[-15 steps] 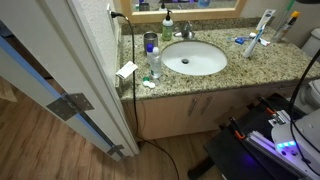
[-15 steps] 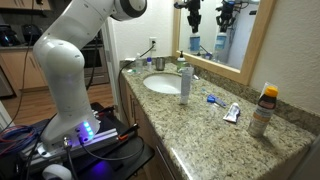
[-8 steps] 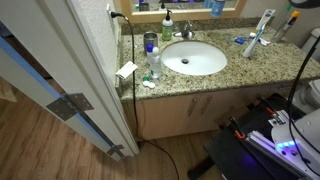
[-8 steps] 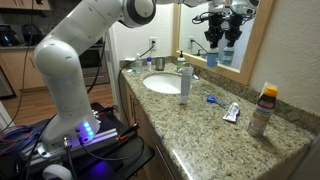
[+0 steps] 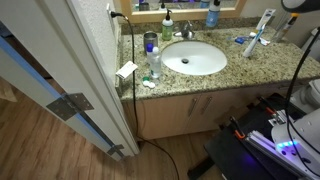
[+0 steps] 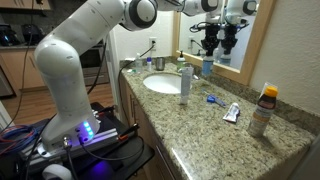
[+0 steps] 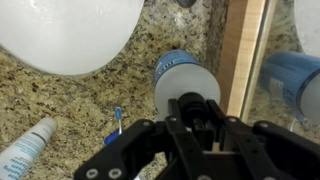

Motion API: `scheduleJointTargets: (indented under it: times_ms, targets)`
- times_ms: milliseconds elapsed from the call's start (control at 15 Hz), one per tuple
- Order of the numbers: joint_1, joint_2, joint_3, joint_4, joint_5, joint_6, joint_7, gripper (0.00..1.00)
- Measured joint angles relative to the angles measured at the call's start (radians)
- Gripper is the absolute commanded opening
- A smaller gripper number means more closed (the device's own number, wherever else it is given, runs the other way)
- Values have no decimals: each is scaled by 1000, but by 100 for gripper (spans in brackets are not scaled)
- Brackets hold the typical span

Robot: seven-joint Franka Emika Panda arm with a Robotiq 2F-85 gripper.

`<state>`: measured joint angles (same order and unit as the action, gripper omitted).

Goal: Move the white and blue pump bottle to the right

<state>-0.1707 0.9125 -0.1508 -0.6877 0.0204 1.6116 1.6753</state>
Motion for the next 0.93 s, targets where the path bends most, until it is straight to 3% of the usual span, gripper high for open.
scheduleJointTargets:
  times_ms: [267, 733, 800, 933]
  targets:
    - [24, 21, 4, -63, 2, 116, 23, 8]
    - [29, -1, 0, -182, 1, 208, 88, 8]
    - [29, -9, 0, -196, 1, 217, 95, 56]
    - [29, -21, 0, -218, 0, 228, 110, 63]
